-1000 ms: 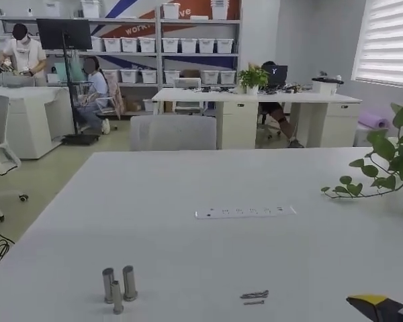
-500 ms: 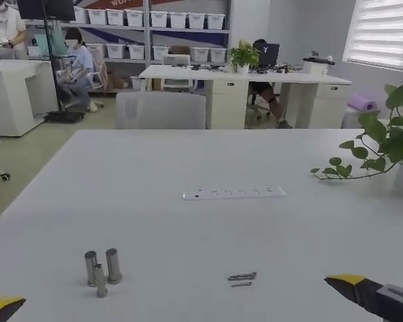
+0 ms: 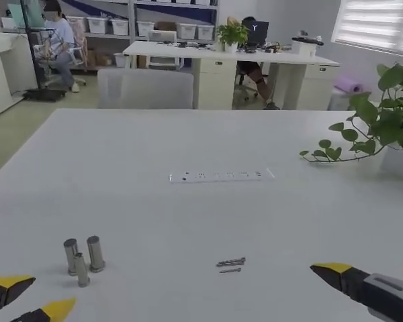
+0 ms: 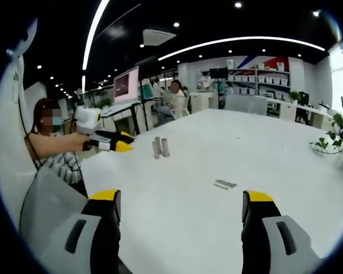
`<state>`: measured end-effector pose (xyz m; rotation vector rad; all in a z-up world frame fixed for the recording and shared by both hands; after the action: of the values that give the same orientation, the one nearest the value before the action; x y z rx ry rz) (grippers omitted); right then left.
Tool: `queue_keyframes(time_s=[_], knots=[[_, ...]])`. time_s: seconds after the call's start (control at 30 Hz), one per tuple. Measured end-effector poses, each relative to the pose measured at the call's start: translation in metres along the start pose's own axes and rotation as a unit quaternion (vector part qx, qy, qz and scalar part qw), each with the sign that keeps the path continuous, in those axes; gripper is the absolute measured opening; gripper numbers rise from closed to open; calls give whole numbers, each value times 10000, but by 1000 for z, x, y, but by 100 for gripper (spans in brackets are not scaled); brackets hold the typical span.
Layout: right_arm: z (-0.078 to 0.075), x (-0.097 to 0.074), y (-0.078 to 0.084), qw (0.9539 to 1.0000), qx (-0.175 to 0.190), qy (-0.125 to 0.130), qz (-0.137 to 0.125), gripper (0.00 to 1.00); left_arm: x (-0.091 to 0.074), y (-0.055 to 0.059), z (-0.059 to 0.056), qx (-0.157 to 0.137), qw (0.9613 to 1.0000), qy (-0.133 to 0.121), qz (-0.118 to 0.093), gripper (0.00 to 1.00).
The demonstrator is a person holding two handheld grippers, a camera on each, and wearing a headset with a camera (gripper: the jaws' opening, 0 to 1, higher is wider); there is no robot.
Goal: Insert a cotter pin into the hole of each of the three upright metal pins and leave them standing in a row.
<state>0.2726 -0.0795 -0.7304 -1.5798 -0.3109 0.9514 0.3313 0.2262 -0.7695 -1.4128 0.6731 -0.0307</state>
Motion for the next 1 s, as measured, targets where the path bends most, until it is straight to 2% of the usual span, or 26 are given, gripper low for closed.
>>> queue_keyframes(time_s=[0.4, 0.6, 0.77, 1.0], knots=[[-4, 8, 13, 9997, 73, 7, 236, 89, 39, -1, 10, 141, 9999, 4, 51, 32], [-6, 9, 15, 9996, 94, 26, 283, 88, 54, 6, 12, 168, 9997, 68, 162, 30], [-8, 11, 18, 9993, 127, 51, 346, 88, 67, 11, 17, 155, 9997, 10, 196, 26], [-10, 13, 23, 9989, 162, 61, 438, 88, 79, 10, 20, 129, 9999, 23, 81, 21]])
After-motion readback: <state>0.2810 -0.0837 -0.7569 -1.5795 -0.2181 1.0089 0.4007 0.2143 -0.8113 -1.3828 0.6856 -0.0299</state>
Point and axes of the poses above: the centre of the closed fingertips' face, and the gripper's own axes: x roughly forward along the fingers, z roughly to its left, y roughly out of its underside, the point moved 3 cm from there along -x, roughly backward along the fingers, and after that the axes turned 3 degrees about -x, right-handed, at the moved point
